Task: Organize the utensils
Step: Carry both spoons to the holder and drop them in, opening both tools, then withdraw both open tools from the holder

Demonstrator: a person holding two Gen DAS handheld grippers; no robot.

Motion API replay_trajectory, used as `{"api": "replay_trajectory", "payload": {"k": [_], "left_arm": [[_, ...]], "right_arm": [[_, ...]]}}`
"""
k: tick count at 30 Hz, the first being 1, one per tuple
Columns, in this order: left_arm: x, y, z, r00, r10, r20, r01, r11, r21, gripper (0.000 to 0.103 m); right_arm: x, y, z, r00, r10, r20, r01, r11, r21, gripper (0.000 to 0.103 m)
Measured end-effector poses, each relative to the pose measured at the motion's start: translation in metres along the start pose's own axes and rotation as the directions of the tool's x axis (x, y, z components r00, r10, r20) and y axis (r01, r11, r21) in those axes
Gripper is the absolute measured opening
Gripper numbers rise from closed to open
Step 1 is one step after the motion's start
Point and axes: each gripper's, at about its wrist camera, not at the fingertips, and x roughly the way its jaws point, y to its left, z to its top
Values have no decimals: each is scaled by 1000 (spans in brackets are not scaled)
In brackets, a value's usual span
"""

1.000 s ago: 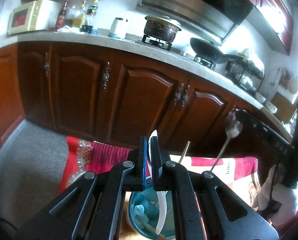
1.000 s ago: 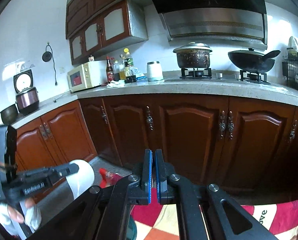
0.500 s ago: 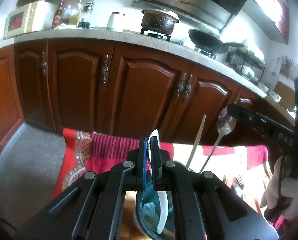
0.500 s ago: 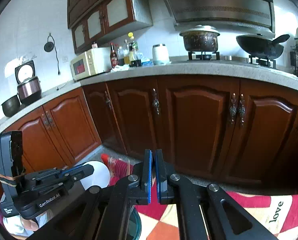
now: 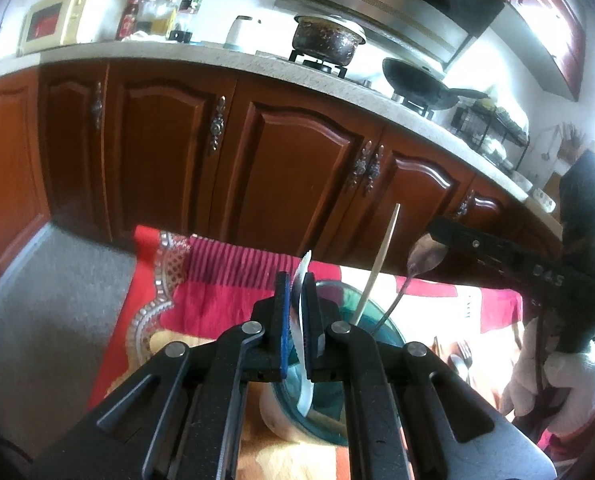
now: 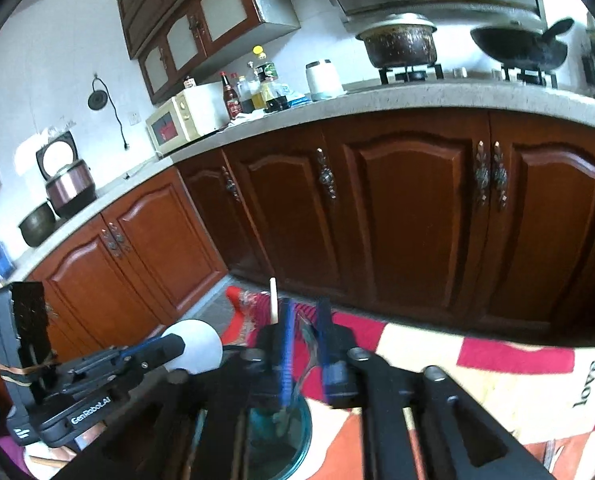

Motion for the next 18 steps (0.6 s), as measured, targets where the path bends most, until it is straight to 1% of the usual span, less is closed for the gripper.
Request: {"api": "replay_trajectory", "payload": {"k": [1, 2, 4, 6, 10, 11, 12, 14, 18], "left_arm": [[-1, 1, -1, 1000, 1, -5, -1, 1000, -6, 3], [-1, 1, -1, 1000, 3, -9, -3, 1000, -7, 3], [-3, 1, -3, 1000, 7, -13, -7, 1000, -7, 6], [-6, 0, -4, 1000, 5, -18, -5, 1000, -11, 17], [-18, 0, -4, 1000, 8, -6, -8, 1000, -12, 30], [-19, 1, -3, 1000, 10, -5, -10, 1000, -14, 36], [-22, 1, -3, 1000, 15, -5, -15, 1000, -16, 38], [-27, 0, -3, 999, 36, -9, -36, 999, -7, 38], [-37, -5, -6, 996, 86, -19, -85, 996, 35, 39]], "right_arm": [[-1, 0, -1, 1000, 2, 1, -2, 1000, 4, 32], [-3, -1, -2, 1000, 1, 2, -1, 1000, 5, 34], [-5, 0, -4, 1000, 0, -6, 0, 1000, 6, 34], [-8, -1, -5, 1000, 3, -9, -3, 1000, 14, 34], [-18, -2, -8, 1000, 11, -10, -11, 1000, 23, 34], [-21, -2, -9, 1000, 11, -9, -10, 1000, 23, 35], [-23, -2, -10, 1000, 11, -10, -11, 1000, 24, 35], [-28, -2, -12, 1000, 11, -13, -11, 999, 31, 38], [-37, 0, -18, 1000, -3, -21, 4, 1000, 18, 39]]}}
